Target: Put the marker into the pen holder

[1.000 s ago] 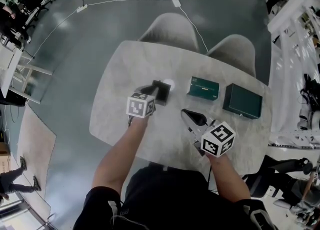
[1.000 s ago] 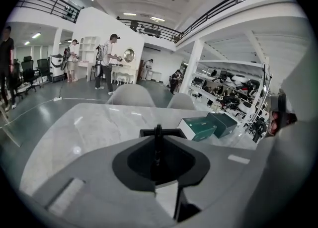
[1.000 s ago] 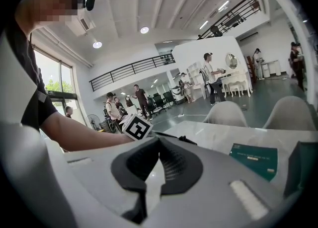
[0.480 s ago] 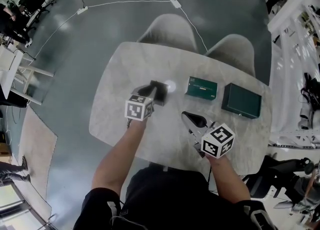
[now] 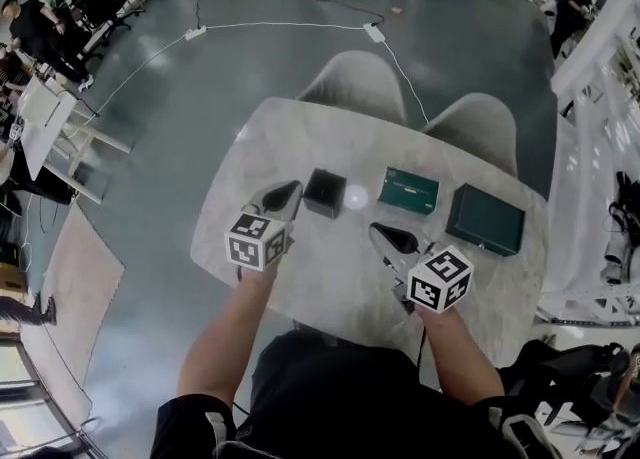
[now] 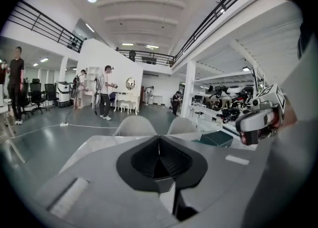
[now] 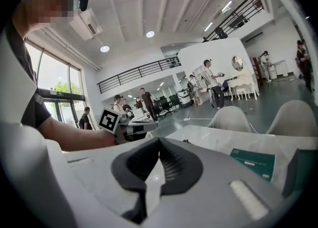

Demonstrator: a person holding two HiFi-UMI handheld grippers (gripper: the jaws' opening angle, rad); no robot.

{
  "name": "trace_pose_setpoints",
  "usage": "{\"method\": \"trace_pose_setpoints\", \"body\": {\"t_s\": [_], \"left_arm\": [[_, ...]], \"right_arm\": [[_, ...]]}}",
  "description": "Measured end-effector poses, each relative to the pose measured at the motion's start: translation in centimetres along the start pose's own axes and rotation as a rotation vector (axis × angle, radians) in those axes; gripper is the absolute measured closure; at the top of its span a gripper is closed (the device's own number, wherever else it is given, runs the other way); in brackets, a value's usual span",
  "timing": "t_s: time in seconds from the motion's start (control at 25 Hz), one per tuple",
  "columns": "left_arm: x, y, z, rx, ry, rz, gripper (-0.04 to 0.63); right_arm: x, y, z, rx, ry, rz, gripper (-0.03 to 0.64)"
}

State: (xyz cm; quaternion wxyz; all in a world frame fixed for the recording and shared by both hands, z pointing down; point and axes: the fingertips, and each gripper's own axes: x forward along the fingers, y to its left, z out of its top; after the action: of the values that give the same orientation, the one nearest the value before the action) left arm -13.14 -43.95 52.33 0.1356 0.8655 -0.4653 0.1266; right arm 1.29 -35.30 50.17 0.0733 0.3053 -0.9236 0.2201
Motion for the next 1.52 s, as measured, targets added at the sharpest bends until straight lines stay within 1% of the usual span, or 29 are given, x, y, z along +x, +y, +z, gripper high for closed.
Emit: {"method": "trace_pose_setpoints", "body": {"t_s": [0.12,0.2,0.36,0.48,0.64,0.8,0.92,1.16,1.32,1.52], "left_arm": [[-3.6,-0.1,1.6,0.014,-0.050,0.040,0.584],[-5.6,-0.2,2.2,0.020,-0.078,0.044,0.584],[-10.2,0.5,3.2,0.012,-0.152,0.017,0.584],[-13.7,1.8,3.3,0.005,-0.188,-0.019,0.584],[-17.7,3.9,3.0,0.028,-0.186,-0.062,0.584],[-20.4,5.8,3.0,0.055,-0.172,-0.097,0.584],[-21.4,6.7,3.5,0.063,-0.179,-0.103,0.584],[-21.8,6.2,3.9,0.096,-0.183,-0.100,0.584],[-21.3,6.5,4.7,0.064,-0.208,-0.081,0.584],[-20.0,5.4,5.5,0.075,-0.202,-0.080,0.584]], "right_arm": [[-0.4,1.2,1.5,-0.027,-0.034,0.003,0.614],[-0.5,2.2,2.3,-0.037,-0.055,-0.010,0.614],[0.0,5.0,3.0,-0.066,-0.067,-0.051,0.614],[1.2,8.0,3.5,-0.080,-0.098,-0.070,0.614],[2.7,12.1,4.4,-0.094,-0.173,-0.108,0.614],[3.5,15.6,5.0,-0.144,-0.213,-0.166,0.614],[3.7,17.2,5.0,-0.172,-0.218,-0.188,0.614],[2.9,17.7,5.9,-0.224,-0.225,-0.214,0.615],[2.6,17.1,6.7,-0.244,-0.233,-0.215,0.615],[1.3,15.5,7.6,-0.246,-0.244,-0.220,0.615]]}}
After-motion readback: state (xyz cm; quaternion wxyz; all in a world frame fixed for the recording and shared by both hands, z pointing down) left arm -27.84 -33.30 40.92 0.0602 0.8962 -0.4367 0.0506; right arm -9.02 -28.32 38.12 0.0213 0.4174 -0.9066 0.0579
